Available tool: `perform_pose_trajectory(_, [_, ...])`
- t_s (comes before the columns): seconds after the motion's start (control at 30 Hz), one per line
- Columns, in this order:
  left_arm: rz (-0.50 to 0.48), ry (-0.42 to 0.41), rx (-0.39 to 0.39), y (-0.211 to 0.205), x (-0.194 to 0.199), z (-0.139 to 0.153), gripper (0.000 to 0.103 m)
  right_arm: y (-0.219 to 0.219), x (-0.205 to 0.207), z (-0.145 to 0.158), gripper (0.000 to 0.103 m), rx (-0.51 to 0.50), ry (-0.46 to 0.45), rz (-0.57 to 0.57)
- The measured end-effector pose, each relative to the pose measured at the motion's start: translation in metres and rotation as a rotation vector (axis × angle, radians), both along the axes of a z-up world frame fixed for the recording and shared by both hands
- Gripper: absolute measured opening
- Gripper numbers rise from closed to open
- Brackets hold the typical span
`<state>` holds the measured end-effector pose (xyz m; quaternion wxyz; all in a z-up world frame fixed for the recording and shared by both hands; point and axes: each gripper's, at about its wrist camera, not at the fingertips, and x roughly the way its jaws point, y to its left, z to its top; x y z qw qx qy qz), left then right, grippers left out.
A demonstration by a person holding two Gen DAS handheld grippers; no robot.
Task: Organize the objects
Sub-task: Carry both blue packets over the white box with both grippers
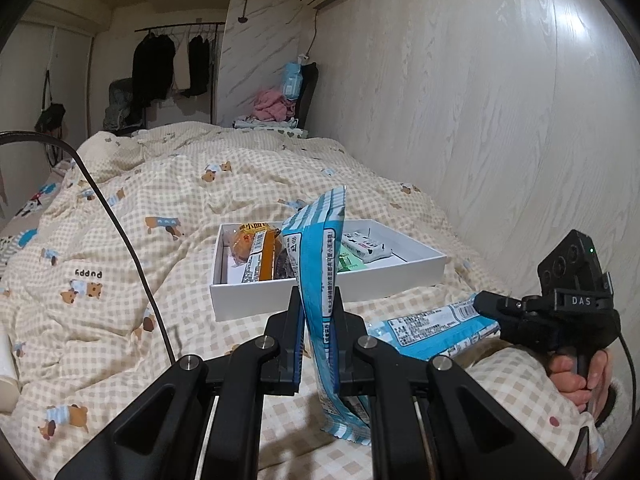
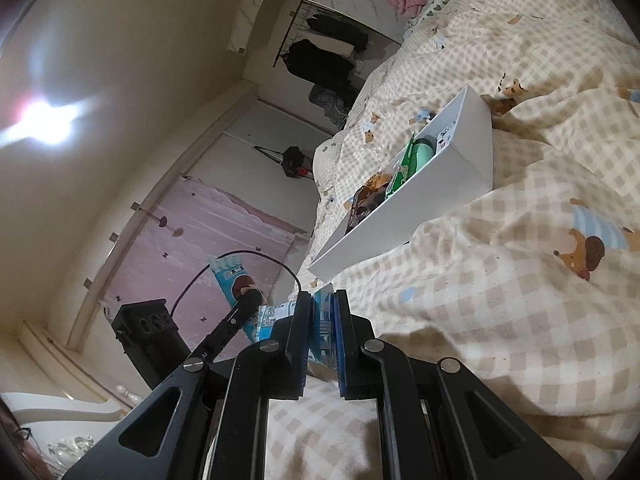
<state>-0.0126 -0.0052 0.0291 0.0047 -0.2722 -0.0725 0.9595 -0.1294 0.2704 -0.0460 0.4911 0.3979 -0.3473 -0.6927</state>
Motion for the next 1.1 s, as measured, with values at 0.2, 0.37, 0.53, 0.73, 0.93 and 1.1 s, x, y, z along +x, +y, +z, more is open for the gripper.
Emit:
perform_pose_trajectory(0.2, [-0.001, 0.002, -0.002, -0.001, 0.001, -0.001, 0.011, 0.000, 0.000, 0.000, 0.012, 0.000, 0.000, 0.000])
perform_pose_trajectory(0.37, [0.000, 0.006, -0.001, -0.001, 0.001, 0.000, 0.011, 0.000, 0.000, 0.000, 0.012, 0.000, 0.001, -0.001])
perform_pose_trajectory(0.53, [-0.044, 0.005, 0.025, -0.005, -0.003, 0.013, 0.011, 0.000, -0.006, 0.005, 0.012, 0.002, -0.024, 0.005])
perform_pose_trajectory(0.73, [-0.032, 0.113, -0.029, -0.006, -0.003, 0.067, 0.011, -0.007, -0.019, 0.057, 0.012, -0.039, 0.062, 0.030])
perform_pose_trajectory(0.93, [0.034, 0.347, -0.014, -0.013, -0.002, 0.124, 0.011, -0.025, -0.028, 0.121, 0.012, -0.045, 0.211, 0.003])
perform_pose_trajectory(1.1, [0.135, 0.592, 0.027, -0.017, -0.014, 0.141, 0.011, -0.037, -0.054, 0.135, 0.012, -0.085, 0.235, -0.100])
